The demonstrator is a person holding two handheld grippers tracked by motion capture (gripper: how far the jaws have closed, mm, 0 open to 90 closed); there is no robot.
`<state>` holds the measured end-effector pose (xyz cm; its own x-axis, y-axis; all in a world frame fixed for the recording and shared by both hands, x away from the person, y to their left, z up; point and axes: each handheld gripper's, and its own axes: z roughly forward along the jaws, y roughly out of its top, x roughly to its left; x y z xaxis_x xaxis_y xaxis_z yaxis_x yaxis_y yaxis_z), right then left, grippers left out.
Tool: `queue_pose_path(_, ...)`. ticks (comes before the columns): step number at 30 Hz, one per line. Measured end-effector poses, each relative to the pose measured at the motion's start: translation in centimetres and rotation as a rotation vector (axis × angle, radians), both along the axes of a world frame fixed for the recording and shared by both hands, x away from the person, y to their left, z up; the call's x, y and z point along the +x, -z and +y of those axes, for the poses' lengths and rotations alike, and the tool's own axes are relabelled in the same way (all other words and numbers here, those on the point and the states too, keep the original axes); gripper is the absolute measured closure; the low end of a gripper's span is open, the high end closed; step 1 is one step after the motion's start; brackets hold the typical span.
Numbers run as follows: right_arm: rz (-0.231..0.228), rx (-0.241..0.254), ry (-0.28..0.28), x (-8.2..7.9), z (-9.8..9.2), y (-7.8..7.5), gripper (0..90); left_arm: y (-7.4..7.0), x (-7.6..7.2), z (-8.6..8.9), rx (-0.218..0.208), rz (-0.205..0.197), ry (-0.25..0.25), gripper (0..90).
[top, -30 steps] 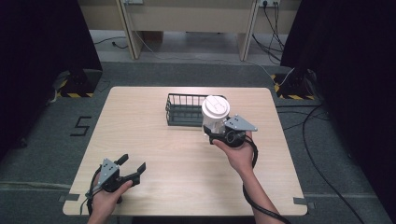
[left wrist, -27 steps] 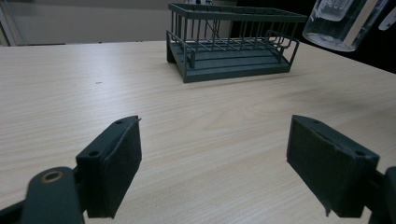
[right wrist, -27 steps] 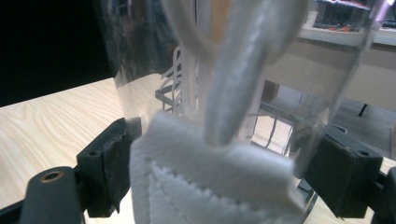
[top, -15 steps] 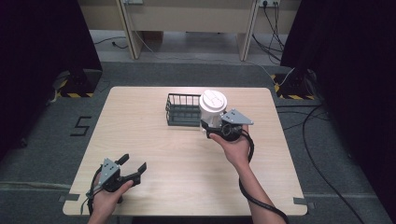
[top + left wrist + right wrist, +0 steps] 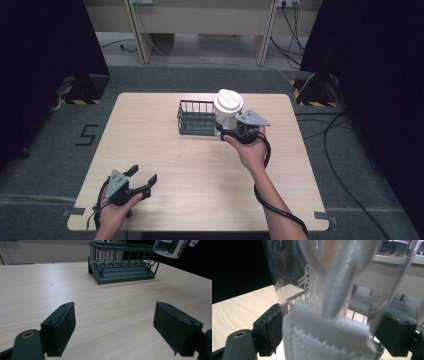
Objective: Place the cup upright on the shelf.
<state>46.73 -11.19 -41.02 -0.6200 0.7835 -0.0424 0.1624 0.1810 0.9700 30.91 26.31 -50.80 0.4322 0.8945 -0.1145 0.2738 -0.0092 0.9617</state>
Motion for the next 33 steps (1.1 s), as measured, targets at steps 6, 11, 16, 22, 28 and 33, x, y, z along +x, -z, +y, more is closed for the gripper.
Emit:
queue_pose_path(6,0.002,-0.003,0.008,0.5,0.1,-0.4,18.3,0.0,0.0,-0.2,-0.002,0.0,0.002,17.4)
queue_pose_path(11,0.0,-0.001,0.016,1.1,0.3,-0.9,18.3,0.0,0.0,-0.2,-0.001,0.0,0.002,17.4)
queue_pose_path(16,0.001,-0.001,0.021,1.5,0.4,-1.1,18.3,0.1,0.1,-0.2,0.002,0.0,0.003,17.4)
queue_pose_path(22,0.001,0.006,0.026,2.0,0.7,-1.4,18.3,0.1,0.1,-0.3,0.001,0.0,0.005,17.4)
queue_pose_path(28,0.004,0.011,0.034,2.9,1.2,-1.8,18.3,0.1,0.1,-0.2,0.001,-0.001,0.003,17.5)
queue_pose_path(33,0.002,0.013,0.038,3.4,1.4,-2.1,18.3,0.1,0.1,-0.2,0.0,-0.001,0.005,17.5)
